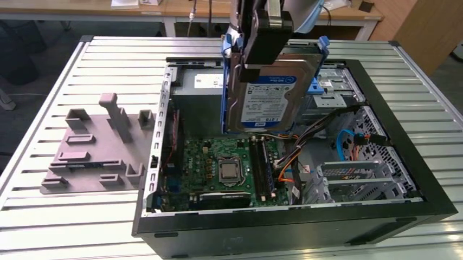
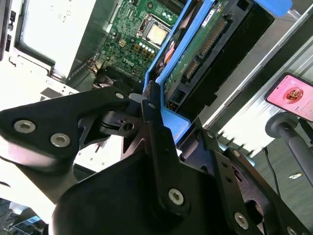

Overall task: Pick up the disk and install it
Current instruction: 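Insert the disk into the insertion slot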

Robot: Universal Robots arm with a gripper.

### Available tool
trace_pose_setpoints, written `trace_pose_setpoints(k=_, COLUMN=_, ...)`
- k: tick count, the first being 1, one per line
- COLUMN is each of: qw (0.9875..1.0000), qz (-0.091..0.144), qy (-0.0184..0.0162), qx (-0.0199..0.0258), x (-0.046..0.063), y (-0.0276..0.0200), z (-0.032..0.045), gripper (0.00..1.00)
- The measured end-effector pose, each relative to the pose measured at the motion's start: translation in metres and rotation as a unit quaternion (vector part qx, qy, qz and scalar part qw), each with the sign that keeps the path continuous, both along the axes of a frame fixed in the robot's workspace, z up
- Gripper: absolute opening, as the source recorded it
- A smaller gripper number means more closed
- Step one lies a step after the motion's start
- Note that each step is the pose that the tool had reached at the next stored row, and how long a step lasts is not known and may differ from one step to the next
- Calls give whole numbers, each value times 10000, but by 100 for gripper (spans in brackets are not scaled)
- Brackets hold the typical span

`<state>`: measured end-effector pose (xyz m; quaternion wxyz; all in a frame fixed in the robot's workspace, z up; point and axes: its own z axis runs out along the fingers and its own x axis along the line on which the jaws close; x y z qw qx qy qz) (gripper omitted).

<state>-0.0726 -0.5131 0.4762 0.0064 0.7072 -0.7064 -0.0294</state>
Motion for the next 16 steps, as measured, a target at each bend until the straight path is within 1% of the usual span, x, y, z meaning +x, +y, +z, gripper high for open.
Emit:
trace_pose_setpoints(k=7, qw=10000, qz=0, qy=0, qx=-1, x=7, y=-80, z=0, gripper=36)
trace_pose_setpoints(k=16, qw=10000, qz=0, qy=0, qx=-1, x=15, y=-135, z=-1, gripper=36)
